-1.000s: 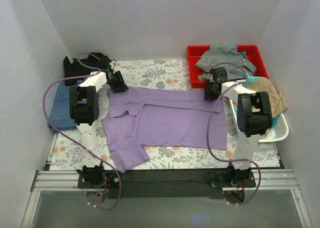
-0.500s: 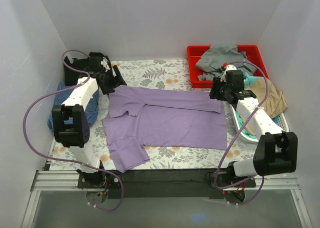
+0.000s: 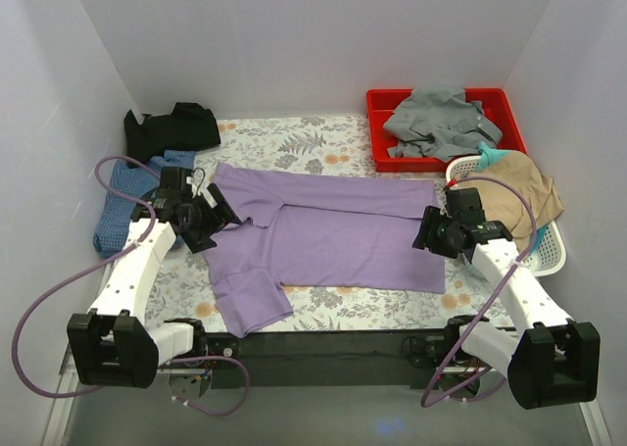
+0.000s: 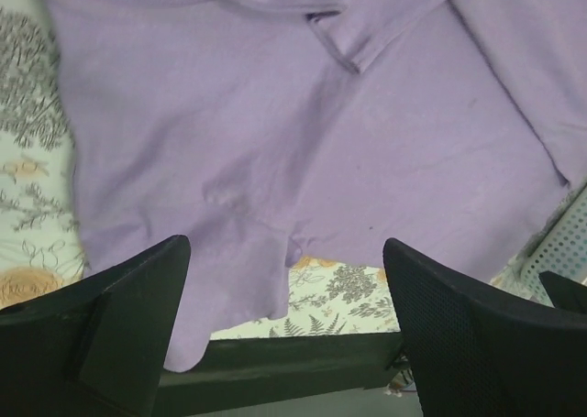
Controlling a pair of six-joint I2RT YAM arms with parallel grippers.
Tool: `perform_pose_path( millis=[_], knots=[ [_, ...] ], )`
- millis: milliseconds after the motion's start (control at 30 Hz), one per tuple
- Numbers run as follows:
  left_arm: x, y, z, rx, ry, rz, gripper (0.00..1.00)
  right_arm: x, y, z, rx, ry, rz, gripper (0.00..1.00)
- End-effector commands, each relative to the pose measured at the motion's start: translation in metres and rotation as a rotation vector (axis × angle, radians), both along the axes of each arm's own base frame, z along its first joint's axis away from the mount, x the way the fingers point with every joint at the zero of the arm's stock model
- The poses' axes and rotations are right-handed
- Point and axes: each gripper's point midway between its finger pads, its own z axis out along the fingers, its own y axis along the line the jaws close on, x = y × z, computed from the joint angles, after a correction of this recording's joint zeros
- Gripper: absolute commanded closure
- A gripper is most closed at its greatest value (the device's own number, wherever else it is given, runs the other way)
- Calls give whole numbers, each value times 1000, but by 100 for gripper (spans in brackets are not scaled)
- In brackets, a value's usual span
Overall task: Fold and stack the t-shirts
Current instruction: Fold the tshirt
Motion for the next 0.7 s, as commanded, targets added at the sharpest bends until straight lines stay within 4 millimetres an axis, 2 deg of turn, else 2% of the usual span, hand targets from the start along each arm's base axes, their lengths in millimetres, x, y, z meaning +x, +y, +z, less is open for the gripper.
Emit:
perform_pose_path(
  millis=[0,100,133,233,367,533,633,667],
  knots=[
    [-49,7,-28,28,188,93,14,-25,-17,-11,-58,79,-115,40],
    [-67,2,-33,-12,216,123,13,-39,-21,-20,-67,122,-150,39],
    [-77,-2,-42,-38,243,135,13,-39,-19,-19,-51,118,-152,39],
    [-94,-9,-47,-62,258,147,12,-41,-14,-11,-24,110,-147,39],
    [-118,0,-48,-5,320,182,11,-44,-12,-9,-22,106,-117,39],
    [-132,-1,-50,28,369,161,11,-44,-12,-12,-33,120,-79,38],
    [-139,-11,-58,32,415,105,10,-38,-9,-7,-31,108,-51,39],
    [-139,-16,-66,22,444,87,9,-35,-9,-4,-31,97,-47,38]
  ],
)
